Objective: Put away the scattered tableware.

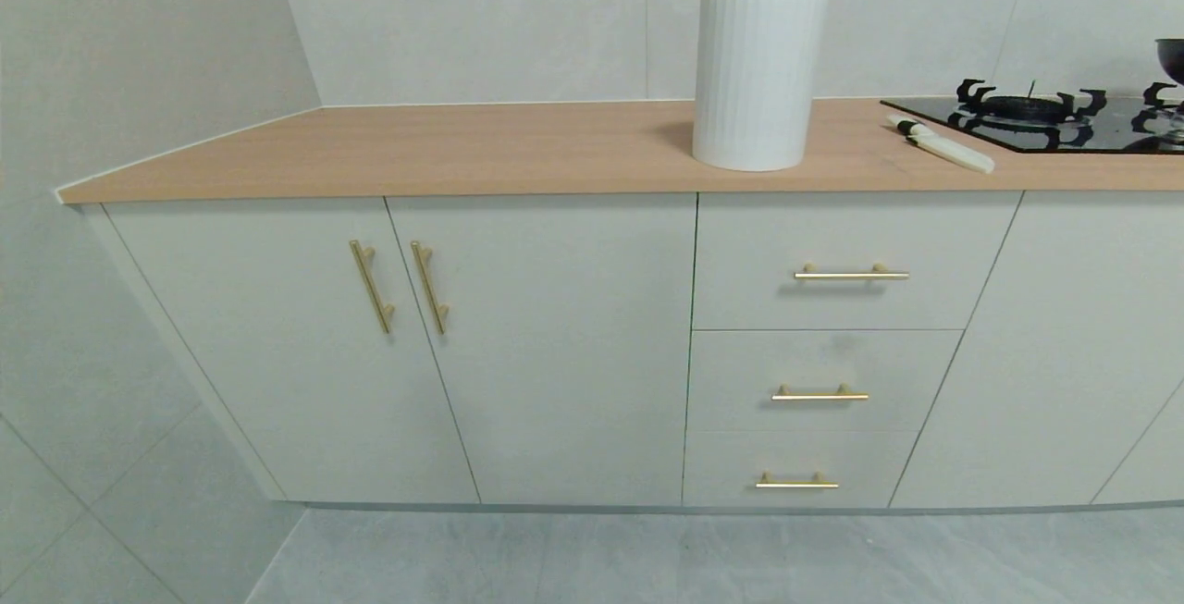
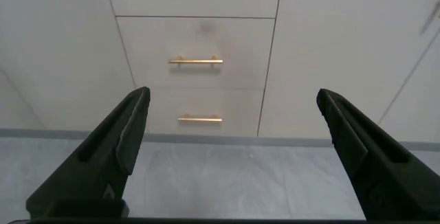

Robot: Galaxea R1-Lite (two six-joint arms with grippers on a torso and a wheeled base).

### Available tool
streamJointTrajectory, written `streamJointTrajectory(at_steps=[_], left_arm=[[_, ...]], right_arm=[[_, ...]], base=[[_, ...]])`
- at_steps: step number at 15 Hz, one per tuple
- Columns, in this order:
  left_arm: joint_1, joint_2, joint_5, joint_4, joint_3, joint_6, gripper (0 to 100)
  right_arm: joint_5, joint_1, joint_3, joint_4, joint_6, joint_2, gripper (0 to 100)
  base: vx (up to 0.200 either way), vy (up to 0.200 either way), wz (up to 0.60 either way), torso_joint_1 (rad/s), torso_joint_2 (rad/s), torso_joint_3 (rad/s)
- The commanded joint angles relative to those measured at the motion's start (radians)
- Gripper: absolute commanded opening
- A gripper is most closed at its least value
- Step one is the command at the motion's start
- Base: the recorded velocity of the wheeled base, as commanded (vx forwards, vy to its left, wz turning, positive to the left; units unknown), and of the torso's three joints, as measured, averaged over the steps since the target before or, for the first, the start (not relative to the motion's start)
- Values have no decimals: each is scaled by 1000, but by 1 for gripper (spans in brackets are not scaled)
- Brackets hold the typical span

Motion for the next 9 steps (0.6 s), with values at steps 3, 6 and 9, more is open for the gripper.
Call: streamJointTrajectory(at_steps=[3,6,9], left_arm=[[0,1,0,-1,0,0,100],[0,1,0,-1,0,-2,100],[0,1,0,-1,0,-2,100]], right_arm=[[-1,1,0,0,1,3,100],[1,1,0,0,1,2,100],[1,0,0,0,1,3,100]], base=[[200,0,0,2,5,4],[200,0,0,-1,1,5],[200,0,0,2,5,2]])
